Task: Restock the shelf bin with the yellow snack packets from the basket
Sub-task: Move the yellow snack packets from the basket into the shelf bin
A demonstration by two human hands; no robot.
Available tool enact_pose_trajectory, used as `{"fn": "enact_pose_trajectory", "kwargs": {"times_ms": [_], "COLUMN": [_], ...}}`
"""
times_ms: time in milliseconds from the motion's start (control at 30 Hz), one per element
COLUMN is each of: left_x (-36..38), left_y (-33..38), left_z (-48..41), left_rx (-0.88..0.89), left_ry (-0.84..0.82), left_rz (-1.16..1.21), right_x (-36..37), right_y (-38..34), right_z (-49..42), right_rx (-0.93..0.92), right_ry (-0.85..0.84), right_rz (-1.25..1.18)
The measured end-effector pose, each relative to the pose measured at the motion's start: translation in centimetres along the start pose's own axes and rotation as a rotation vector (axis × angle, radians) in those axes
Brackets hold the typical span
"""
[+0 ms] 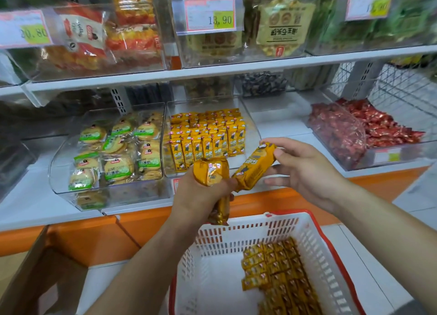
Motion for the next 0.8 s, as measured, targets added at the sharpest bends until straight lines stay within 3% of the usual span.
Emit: {"fn": "enact_pose_trajectory", "kwargs": {"times_ms": [367,533,800], "left_x": [-0.2,-0.8,-1.9], "left_y": [-0.5,-0.6,-0.6], "left_z": [-0.4,-0.7,-0.8], "left_rx": [-0.004,0.008,0.063], "left_ry": [0.074,0.105,0.122], "left_rz": [0.055,0.03,0.036], "right_x": [1.3,2.3,3.4], "right_y": [0.3,1.5,1.8], "right_z": [-0.7,-0.8,0.1], "right_rx": [0.041,0.039,0.226], "right_ry": [-0.049,0.016,-0.253], "right_rz": [-0.134,0.115,0.285]}}
Point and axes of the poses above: each hand's wrist, its own z-axis away from the middle knuckle, its own x-axis out of the palm, y = z × x, the point moved 2 cm from there along -z, towards the middle knuckle, and after that the axes turned 6 degrees about x, right-handed, at the moved point
